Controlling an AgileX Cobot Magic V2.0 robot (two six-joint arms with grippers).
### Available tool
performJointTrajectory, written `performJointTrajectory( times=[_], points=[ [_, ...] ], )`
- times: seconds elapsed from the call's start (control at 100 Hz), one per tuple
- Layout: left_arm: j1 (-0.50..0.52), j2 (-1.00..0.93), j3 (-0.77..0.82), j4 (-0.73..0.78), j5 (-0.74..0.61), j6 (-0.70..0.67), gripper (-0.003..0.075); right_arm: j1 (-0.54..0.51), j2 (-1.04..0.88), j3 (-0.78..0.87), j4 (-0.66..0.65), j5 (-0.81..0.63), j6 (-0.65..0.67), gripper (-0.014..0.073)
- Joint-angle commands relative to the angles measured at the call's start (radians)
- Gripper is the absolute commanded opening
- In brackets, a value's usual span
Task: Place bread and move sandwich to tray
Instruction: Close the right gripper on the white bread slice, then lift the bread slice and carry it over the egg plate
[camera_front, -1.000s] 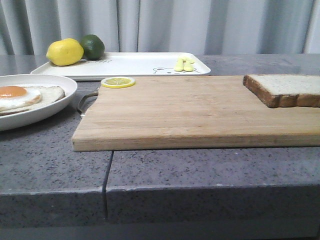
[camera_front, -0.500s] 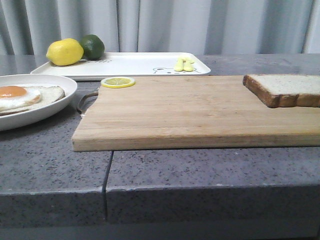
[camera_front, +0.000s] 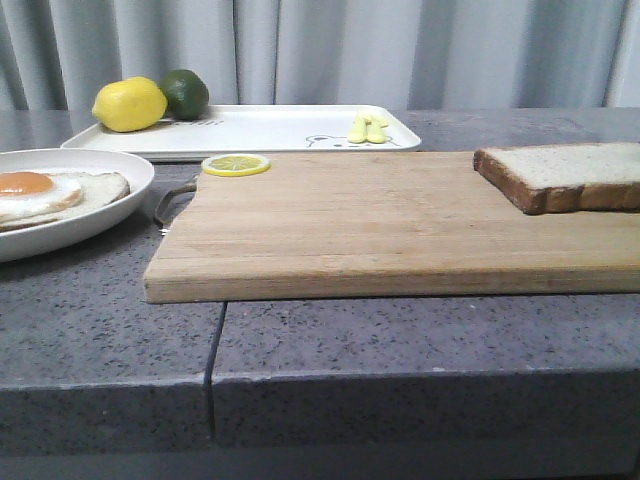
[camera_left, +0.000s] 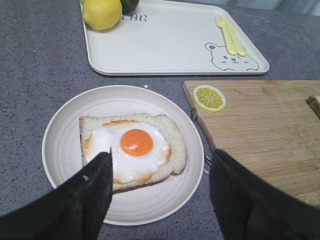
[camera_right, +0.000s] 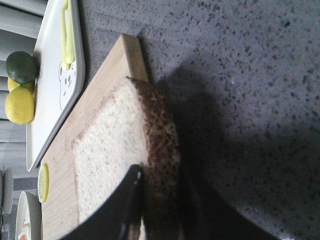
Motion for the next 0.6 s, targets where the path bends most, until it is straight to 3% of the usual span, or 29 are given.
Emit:
performJointTrajectory(
  times=[0.0,0.09,0.35,0.59],
  points=[
    [0.002,0.005,-0.035,-0.026,-0.058,0.001,0.0400,-0.003,-0.012,-0.013,0.006,0.011,-0.009,0.0048],
    [0.002,0.005,-0.035,-0.026,-0.058,0.001,0.0400,-0.003,-0.012,-0.013,0.006,0.009,-0.009,-0.0078],
    [0.002,0.005,-0.035,-0.026,-0.058,0.001,0.0399,-0.003,-0.031,-0.015,0.038,0.056,-0.009,-0.0061],
    [0.002,0.005,-0.035,-0.026,-0.058,0.001,0.0398,-0.001,-0.181,-0.015,0.129,0.056,-0.008,-0.0061]
  ],
)
